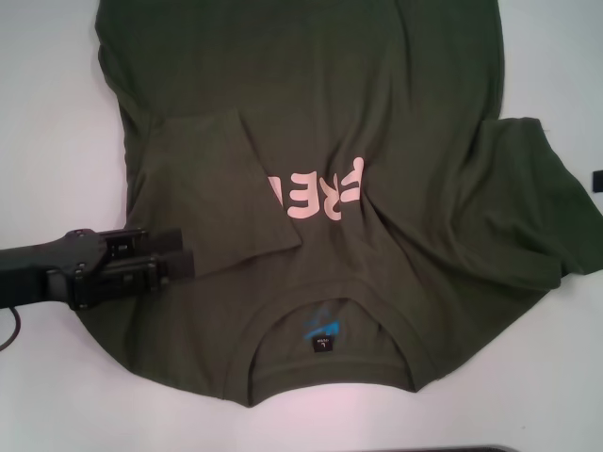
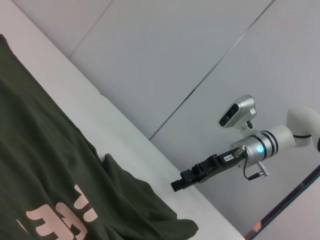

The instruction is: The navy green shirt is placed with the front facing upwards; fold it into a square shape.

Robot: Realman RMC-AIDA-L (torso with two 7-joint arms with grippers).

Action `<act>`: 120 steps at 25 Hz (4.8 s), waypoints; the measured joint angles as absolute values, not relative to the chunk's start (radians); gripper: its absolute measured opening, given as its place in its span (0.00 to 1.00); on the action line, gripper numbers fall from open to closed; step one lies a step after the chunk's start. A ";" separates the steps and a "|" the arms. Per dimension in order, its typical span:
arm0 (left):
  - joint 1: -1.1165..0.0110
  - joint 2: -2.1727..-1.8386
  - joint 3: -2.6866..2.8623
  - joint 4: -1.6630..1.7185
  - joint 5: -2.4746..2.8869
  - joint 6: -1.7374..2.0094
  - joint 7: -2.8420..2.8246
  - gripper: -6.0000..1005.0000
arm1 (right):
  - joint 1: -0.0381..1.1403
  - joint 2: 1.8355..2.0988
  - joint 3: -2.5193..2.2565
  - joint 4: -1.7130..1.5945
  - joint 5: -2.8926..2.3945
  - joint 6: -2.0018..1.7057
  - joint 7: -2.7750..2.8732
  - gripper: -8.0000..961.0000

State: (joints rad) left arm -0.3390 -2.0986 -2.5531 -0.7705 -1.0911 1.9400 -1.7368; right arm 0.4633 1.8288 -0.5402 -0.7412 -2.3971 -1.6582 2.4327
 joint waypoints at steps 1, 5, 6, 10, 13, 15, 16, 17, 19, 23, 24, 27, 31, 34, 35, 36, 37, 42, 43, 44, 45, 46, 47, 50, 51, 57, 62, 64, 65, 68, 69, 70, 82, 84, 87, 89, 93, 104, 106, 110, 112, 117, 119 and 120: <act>-0.339 -2.099 -2.555 -0.770 -1.091 1.941 -1.741 0.61 | 0.463 1.828 -0.530 -0.748 -2.405 -1.652 2.439 0.76; -0.342 -2.100 -2.556 -0.771 -1.092 1.943 -1.749 0.61 | 0.465 1.827 -0.514 -0.754 -2.415 -1.625 2.449 0.76; -0.343 -2.101 -2.556 -0.771 -1.092 1.943 -1.750 0.61 | 0.465 1.827 -0.515 -0.753 -2.416 -1.613 2.450 0.76; -0.346 -2.104 -2.556 -0.772 -1.093 1.940 -1.750 0.61 | 0.467 1.833 -0.517 -0.744 -2.422 -1.572 2.450 0.76; -0.351 -2.104 -2.557 -0.772 -1.093 1.939 -1.750 0.61 | 0.469 1.841 -0.518 -0.742 -2.435 -1.547 2.450 0.76; -0.352 -2.103 -2.560 -0.772 -1.093 1.939 -1.750 0.61 | 0.471 1.847 -0.519 -0.741 -2.443 -1.534 2.450 0.76; -0.352 -2.103 -2.563 -0.773 -1.093 1.938 -1.750 0.61 | 0.472 1.852 -0.519 -0.741 -2.449 -1.525 2.450 0.76; -0.353 -2.103 -2.566 -0.774 -1.093 1.938 -1.750 0.61 | 0.474 1.854 -0.519 -0.740 -2.451 -1.518 2.450 0.76; -0.353 -2.104 -2.570 -0.774 -1.094 1.937 -1.750 0.61 | 0.476 1.859 -0.519 -0.739 -2.454 -1.510 2.450 0.76; -0.353 -2.104 -2.571 -0.773 -1.094 1.934 -1.750 0.61 | 0.485 1.861 -0.519 -0.732 -2.455 -1.503 2.450 0.76; -0.353 -2.104 -2.571 -0.773 -1.094 1.933 -1.750 0.61 | 0.487 1.862 -0.518 -0.727 -2.455 -1.503 2.451 0.76; -0.353 -2.104 -2.571 -0.771 -1.094 1.930 -1.750 0.61 | 0.497 1.861 -0.522 -0.707 -2.455 -1.498 2.450 0.76; -0.354 -2.104 -2.571 -0.771 -1.094 1.929 -1.750 0.61 | 0.506 1.860 -0.536 -0.693 -2.455 -1.486 2.448 0.76; -0.360 -2.105 -2.571 -0.771 -1.094 1.923 -1.750 0.61 | 0.512 1.860 -0.549 -0.686 -2.454 -1.474 2.445 0.76; -0.361 -2.106 -2.571 -0.771 -1.094 1.921 -1.750 0.61 | 0.514 1.860 -0.552 -0.686 -2.454 -1.470 2.445 0.76; -0.362 -2.106 -2.571 -0.772 -1.094 1.919 -1.750 0.61 | 0.519 1.860 -0.557 -0.686 -2.454 -1.462 2.443 0.76; -0.363 -2.106 -2.571 -0.772 -1.094 1.917 -1.750 0.61 | 0.519 1.860 -0.557 -0.686 -2.454 -1.462 2.443 0.76; -0.365 -2.108 -2.571 -0.770 -1.094 1.916 -1.750 0.61 | 0.528 1.861 -0.575 -0.685 -2.454 -1.454 2.445 0.76; -0.365 -2.108 -2.571 -0.770 -1.094 1.916 -1.750 0.61 | 0.530 1.861 -0.579 -0.682 -2.454 -1.448 2.445 0.76; -0.364 -2.108 -2.571 -0.770 -1.094 1.915 -1.750 0.61 | 0.532 1.862 -0.582 -0.676 -2.454 -1.445 2.445 0.76; -0.364 -2.108 -2.571 -0.770 -1.094 1.914 -1.750 0.61 | 0.535 1.862 -0.584 -0.670 -2.454 -1.444 2.444 0.76; -0.364 -2.108 -2.571 -0.770 -1.094 1.914 -1.750 0.61 | 0.538 1.862 -0.587 -0.662 -2.454 -1.439 2.443 0.76; -0.364 -2.108 -2.571 -0.770 -1.094 1.914 -1.750 0.61 | 0.540 1.862 -0.592 -0.655 -2.454 -1.435 2.442 0.76; -0.365 -2.108 -2.571 -0.770 -1.094 1.912 -1.750 0.61 | 0.543 1.862 -0.605 -0.651 -2.455 -1.423 2.441 0.76; -0.365 -2.108 -2.571 -0.770 -1.094 1.911 -1.750 0.61 | 0.544 1.862 -0.608 -0.650 -2.455 -1.422 2.441 0.76; -0.365 -2.108 -2.571 -0.770 -1.094 1.906 -1.750 0.61 | 0.549 1.862 -0.620 -0.647 -2.456 -1.414 2.441 0.76; -0.365 -2.109 -2.571 -0.770 -1.094 1.904 -1.750 0.61 | 0.555 1.862 -0.624 -0.647 -2.456 -1.404 2.441 0.76; -0.365 -2.109 -2.571 -0.770 -1.094 1.903 -1.750 0.61 | 0.558 1.862 -0.630 -0.647 -2.456 -1.400 2.441 0.76; -0.365 -2.109 -2.571 -0.770 -1.094 1.903 -1.750 0.61 | 0.559 1.863 -0.632 -0.647 -2.456 -1.397 2.441 0.76; -0.365 -2.109 -2.571 -0.770 -1.094 1.902 -1.750 0.61 | 0.564 1.865 -0.634 -0.640 -2.456 -1.390 2.441 0.76; -0.365 -2.109 -2.572 -0.770 -1.094 1.902 -1.750 0.61 | 0.565 1.865 -0.635 -0.636 -2.456 -1.388 2.441 0.76; -0.365 -2.109 -2.572 -0.770 -1.094 1.902 -1.750 0.61 | 0.565 1.865 -0.637 -0.634 -2.456 -1.386 2.441 0.76; -0.365 -2.109 -2.573 -0.770 -1.094 1.893 -1.750 0.61 | 0.567 1.871 -0.663 -0.633 -2.456 -1.371 2.447 0.76; -0.365 -2.109 -2.573 -0.770 -1.094 1.893 -1.750 0.61 | 0.566 1.873 -0.663 -0.633 -2.456 -1.371 2.447 0.76; -0.364 -2.109 -2.573 -0.770 -1.094 1.892 -1.750 0.61 | 0.566 1.874 -0.664 -0.634 -2.456 -1.371 2.447 0.76; -0.363 -2.109 -2.573 -0.770 -1.094 1.891 -1.750 0.61 | 0.566 1.875 -0.664 -0.633 -2.456 -1.371 2.447 0.76; -0.364 -2.109 -2.574 -0.770 -1.094 1.891 -1.750 0.61 | 0.567 1.874 -0.664 -0.624 -2.455 -1.373 2.445 0.76; -0.365 -2.109 -2.574 -0.770 -1.094 1.891 -1.750 0.61 | 0.579 1.875 -0.664 -0.610 -2.451 -1.391 2.441 0.76; -0.365 -2.109 -2.574 -0.770 -1.094 1.891 -1.750 0.61 | 0.582 1.875 -0.661 -0.610 -2.450 -1.398 2.440 0.76; -0.366 -2.109 -2.574 -0.770 -1.094 1.891 -1.750 0.61 | 0.589 1.874 -0.658 -0.610 -2.450 -1.404 2.439 0.76; -0.367 -2.109 -2.576 -0.770 -1.094 1.891 -1.750 0.61 | 0.590 1.874 -0.660 -0.610 -2.451 -1.404 2.441 0.76; -0.367 -2.108 -2.582 -0.772 -1.094 1.891 -1.750 0.61 | 0.591 1.874 -0.671 -0.610 -2.456 -1.402 2.458 0.73; -0.367 -2.107 -2.583 -0.772 -1.094 1.892 -1.750 0.61 | 0.591 1.873 -0.679 -0.610 -2.456 -1.403 2.460 0.72; -0.368 -2.107 -2.583 -0.772 -1.094 1.892 -1.750 0.61 | 0.591 1.873 -0.686 -0.610 -2.456 -1.404 2.462 0.71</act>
State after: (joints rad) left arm -0.3676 -2.1075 -2.5829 -0.7722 -1.0937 1.8923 -1.7502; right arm 0.5907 1.8726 -0.6861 -0.6104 -2.4560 -1.4037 2.4616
